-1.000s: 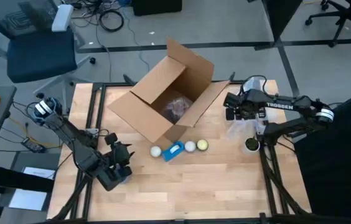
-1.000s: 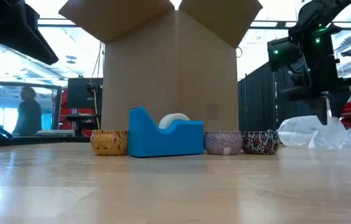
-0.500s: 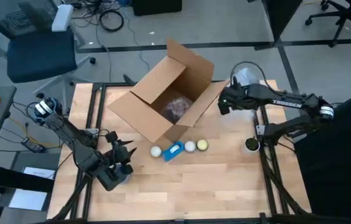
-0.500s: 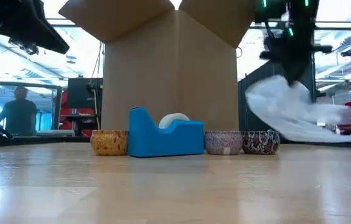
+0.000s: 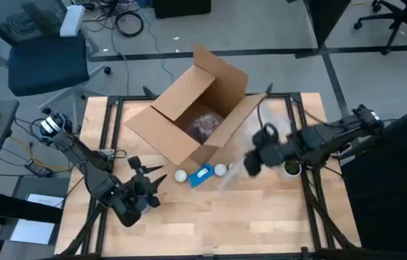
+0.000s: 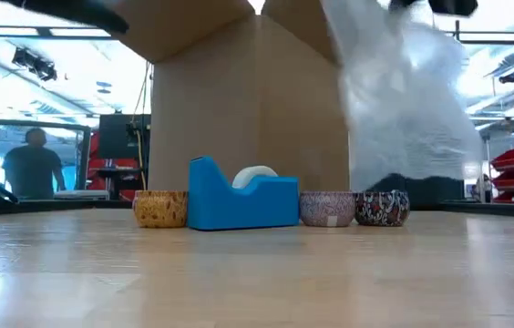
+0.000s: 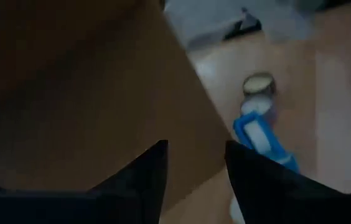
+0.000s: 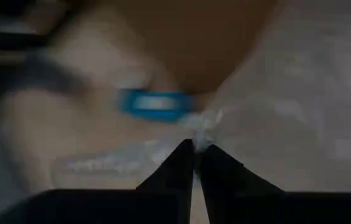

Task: Wrap mug
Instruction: Wrap the purple mug with the bubble wrap

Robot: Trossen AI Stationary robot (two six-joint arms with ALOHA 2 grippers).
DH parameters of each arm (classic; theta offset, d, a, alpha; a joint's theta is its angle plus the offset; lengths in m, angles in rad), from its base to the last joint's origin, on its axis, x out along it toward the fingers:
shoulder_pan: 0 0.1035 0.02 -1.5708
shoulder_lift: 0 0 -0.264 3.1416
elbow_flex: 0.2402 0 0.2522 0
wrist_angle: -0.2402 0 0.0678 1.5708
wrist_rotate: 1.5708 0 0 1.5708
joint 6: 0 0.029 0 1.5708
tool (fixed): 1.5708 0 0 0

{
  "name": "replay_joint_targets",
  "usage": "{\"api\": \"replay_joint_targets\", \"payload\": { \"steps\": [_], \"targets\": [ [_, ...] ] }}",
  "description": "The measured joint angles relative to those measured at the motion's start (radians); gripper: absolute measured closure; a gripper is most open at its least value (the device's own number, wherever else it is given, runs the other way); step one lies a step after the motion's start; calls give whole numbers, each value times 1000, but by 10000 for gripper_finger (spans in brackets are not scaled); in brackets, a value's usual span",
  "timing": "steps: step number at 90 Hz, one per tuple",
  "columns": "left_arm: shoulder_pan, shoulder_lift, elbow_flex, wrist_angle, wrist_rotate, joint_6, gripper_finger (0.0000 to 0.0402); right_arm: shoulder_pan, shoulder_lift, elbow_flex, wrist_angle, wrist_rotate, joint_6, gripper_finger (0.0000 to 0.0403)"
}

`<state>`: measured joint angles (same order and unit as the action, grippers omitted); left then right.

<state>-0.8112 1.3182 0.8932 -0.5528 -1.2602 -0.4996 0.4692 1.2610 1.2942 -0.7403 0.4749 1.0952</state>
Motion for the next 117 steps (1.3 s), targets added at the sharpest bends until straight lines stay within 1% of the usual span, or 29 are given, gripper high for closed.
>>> {"api": "replay_joint_targets", "payload": {
  "steps": [11, 19, 24, 30, 35, 40, 46, 50, 56, 66, 82, 90, 100, 104, 111, 117],
  "targets": [
    [0, 0, 0, 162, 8, 160, 254, 133, 54, 0, 382, -5, -120, 403],
    [0, 0, 0, 255, 36, 239, 254, 207, 97, 0, 595, -26, -208, 403],
    [0, 0, 0, 303, 66, 272, 254, 245, 132, 0, 725, -22, -249, 403],
    [0, 0, 0, 346, 114, 303, 254, 278, 190, 0, 945, -16, -307, 403],
    [0, 0, 0, 373, 139, 320, 254, 286, 234, 0, 1098, -72, -380, 403],
    [0, 0, 0, 393, 150, 339, 254, 286, 267, 0, 1200, -127, -433, 403],
    [0, 0, 0, 400, 151, 340, 254, 285, 288, 0, 1236, -130, -450, 403],
    [0, 0, 0, 400, 151, 340, 254, 284, 293, 0, 1228, -108, -451, 403],
    [0, 0, 0, 400, 151, 340, 254, 280, 294, 0, 1167, -49, -445, 403],
    [0, 0, 0, 401, 151, 336, 254, 271, 281, 0, 974, 63, -396, 403],
    [0, 0, 0, 402, 151, 334, 254, 258, 237, 0, 583, 277, -103, 403],
    [0, 0, 0, 403, 151, 335, 254, 249, 219, 0, 355, 342, 68, 403],
    [0, 0, 0, 404, 151, 336, 254, 233, 217, -1, 86, 349, 301, 403],
    [0, 0, 0, 404, 151, 336, 254, 225, 222, -12, 18, 341, 367, 403],
    [0, 0, 0, 404, 151, 336, 254, 217, 225, -53, 1, 332, 446, 402],
    [0, 0, 0, 405, 151, 335, 254, 210, 225, -93, 61, 324, 471, 396]
  ]
}}
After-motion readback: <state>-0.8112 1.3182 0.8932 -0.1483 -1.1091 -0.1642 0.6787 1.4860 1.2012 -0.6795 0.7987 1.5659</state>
